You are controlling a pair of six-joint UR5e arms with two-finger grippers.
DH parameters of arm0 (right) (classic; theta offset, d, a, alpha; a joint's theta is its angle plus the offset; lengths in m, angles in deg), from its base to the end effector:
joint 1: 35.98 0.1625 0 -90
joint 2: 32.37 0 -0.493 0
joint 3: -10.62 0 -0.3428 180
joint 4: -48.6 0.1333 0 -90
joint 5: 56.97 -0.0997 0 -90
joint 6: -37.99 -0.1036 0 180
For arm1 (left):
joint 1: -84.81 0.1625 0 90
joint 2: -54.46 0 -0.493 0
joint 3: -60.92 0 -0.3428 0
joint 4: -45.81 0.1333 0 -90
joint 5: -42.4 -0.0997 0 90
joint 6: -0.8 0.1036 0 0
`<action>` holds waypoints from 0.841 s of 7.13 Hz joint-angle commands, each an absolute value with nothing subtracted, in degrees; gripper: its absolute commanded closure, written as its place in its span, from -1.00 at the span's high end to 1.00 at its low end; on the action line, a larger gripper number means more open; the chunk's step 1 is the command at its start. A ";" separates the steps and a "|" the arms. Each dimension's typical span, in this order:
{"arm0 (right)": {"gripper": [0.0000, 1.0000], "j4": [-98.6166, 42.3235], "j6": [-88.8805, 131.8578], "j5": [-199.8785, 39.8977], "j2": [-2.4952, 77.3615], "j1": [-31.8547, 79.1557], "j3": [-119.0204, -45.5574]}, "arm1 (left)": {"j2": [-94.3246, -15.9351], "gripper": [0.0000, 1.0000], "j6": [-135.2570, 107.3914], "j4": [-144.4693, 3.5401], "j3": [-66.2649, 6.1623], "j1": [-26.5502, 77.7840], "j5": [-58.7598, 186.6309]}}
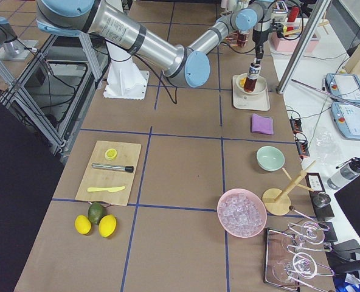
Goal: Place tea on tray
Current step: 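Lower the tea bottle onto the tray beside the donut bowl and open the right gripper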
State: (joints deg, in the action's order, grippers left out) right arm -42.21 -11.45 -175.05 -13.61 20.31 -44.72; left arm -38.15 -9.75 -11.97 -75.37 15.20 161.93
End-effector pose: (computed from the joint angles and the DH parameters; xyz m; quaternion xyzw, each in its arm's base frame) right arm -0.4161 -0.7760 0.1326 0.0697 -0.3704 0.0525 0.9248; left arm 0.0515 -0.3747 0.4544 0.0679 0.2804 0.1189 0.9501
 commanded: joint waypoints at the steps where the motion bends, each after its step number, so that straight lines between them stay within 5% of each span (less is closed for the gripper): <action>1: -1.00 -38.17 -10.61 -176.58 -14.09 21.41 -39.15 | -38.17 1.00 -9.84 -12.02 -75.58 15.20 161.93; 6: -1.00 -34.72 -10.00 -176.68 -13.30 20.71 -36.58 | -38.17 1.00 -9.75 -12.11 -75.75 15.20 161.93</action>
